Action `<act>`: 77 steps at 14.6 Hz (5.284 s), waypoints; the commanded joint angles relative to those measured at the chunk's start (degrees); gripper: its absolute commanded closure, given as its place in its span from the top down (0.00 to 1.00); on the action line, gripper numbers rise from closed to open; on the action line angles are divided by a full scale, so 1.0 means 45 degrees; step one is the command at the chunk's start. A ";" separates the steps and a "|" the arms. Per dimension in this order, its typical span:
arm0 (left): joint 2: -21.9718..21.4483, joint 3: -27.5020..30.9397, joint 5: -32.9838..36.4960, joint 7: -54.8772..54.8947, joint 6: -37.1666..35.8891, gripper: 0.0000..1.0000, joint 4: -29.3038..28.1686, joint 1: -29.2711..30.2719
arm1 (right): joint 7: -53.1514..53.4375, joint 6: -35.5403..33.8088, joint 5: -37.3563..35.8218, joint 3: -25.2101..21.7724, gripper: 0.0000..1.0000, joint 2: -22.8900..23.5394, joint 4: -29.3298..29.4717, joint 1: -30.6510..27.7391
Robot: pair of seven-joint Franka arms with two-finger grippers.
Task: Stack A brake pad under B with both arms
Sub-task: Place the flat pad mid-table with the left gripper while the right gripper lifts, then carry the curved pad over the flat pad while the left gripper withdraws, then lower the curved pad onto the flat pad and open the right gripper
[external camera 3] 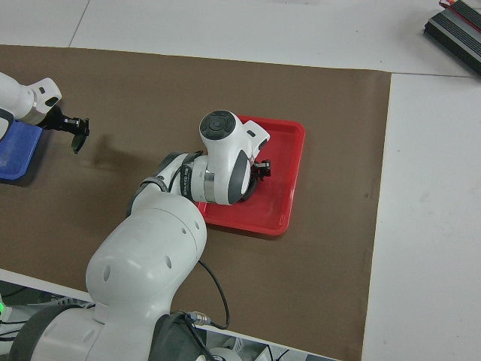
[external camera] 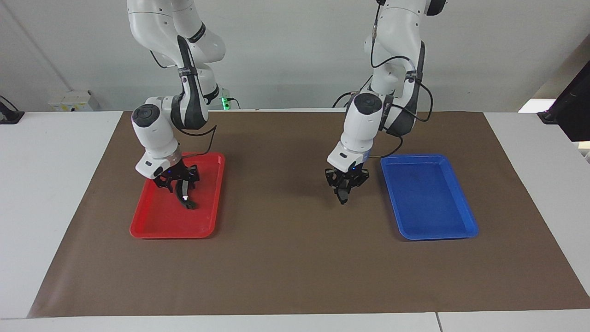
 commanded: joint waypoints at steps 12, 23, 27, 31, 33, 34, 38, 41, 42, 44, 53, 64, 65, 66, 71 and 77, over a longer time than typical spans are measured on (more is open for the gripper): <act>0.1927 0.0161 -0.0195 -0.1289 0.1548 0.27 0.0952 -0.1236 | 0.4528 -0.4395 0.0069 0.0087 0.00 -0.0280 0.3405 0.1266; 0.0992 0.0394 -0.0176 -0.1662 -0.0186 1.00 0.0775 -0.1140 | 0.5055 -0.5259 0.0088 0.0359 0.00 0.0306 0.5069 0.2558; -0.0238 0.0395 -0.0058 0.0809 -0.1573 1.00 0.0834 0.0613 | 0.6594 -0.5494 0.0693 0.0829 0.00 0.1008 0.6006 0.3121; -0.1216 0.0395 -0.0078 0.4699 -0.3272 1.00 0.1126 0.2840 | 0.8587 -0.5670 0.0694 0.0829 0.00 0.2605 0.7778 0.4702; -0.1587 0.0395 -0.0058 0.6378 -0.3995 1.00 0.1263 0.3817 | 0.9835 -0.5981 0.0577 0.0829 0.00 0.4108 0.9631 0.5522; -0.1763 0.0395 -0.0078 0.7140 -0.4366 1.00 0.1341 0.4383 | 1.0499 -0.5905 0.0538 0.0829 0.00 0.4657 1.0202 0.5875; -0.2661 0.0434 -0.0058 0.9468 -0.5538 1.00 0.1361 0.5890 | 1.1985 -0.4951 0.0479 0.0829 0.00 0.5208 1.0130 0.6950; -0.3520 0.0434 -0.0039 0.9941 -0.6535 1.00 0.1342 0.6554 | 1.2340 -0.4499 0.0479 0.0829 0.00 0.5521 1.0071 0.7380; -0.3755 0.0434 -0.0019 0.9941 -0.6828 1.00 0.1342 0.6692 | 1.2515 -0.4363 0.0460 0.0810 0.00 0.5696 1.0090 0.7518; -0.4049 0.0434 0.0232 0.9960 -0.7200 1.00 0.1439 0.6926 | 1.2751 -0.4264 -0.0104 0.0809 0.00 0.5853 1.0090 0.7558; -0.4167 0.0629 0.0430 1.0137 -0.8314 1.00 0.1908 0.7162 | 1.2966 -0.3875 -0.0263 0.0810 0.00 0.5951 0.9838 0.7695; -0.4226 0.0668 0.0430 1.0078 -0.8178 1.00 0.1850 0.7142 | 1.2908 -0.3307 -0.0752 0.0829 0.00 0.5951 0.9504 0.7734; -0.4226 0.0668 0.0411 1.0078 -0.8178 1.00 0.1850 0.7142 | 1.2908 -0.3307 -0.0771 0.0829 0.00 0.5951 0.9504 0.7734; -0.4206 0.0668 0.0410 1.0058 -0.8159 1.00 0.1850 0.7046 | 1.2908 -0.3307 -0.0771 0.0829 0.00 0.5951 0.9504 0.7734; -0.4226 0.0610 0.0410 1.0039 -0.8218 1.00 0.1849 0.6946 | 1.2908 -0.2936 -0.0771 0.0829 0.03 0.5951 0.9426 0.7734; -0.4187 -0.0206 0.0293 1.0000 -0.8217 1.00 0.1947 0.7939 | 1.2908 -0.2916 -0.0752 0.0829 0.46 0.5971 0.9426 0.7734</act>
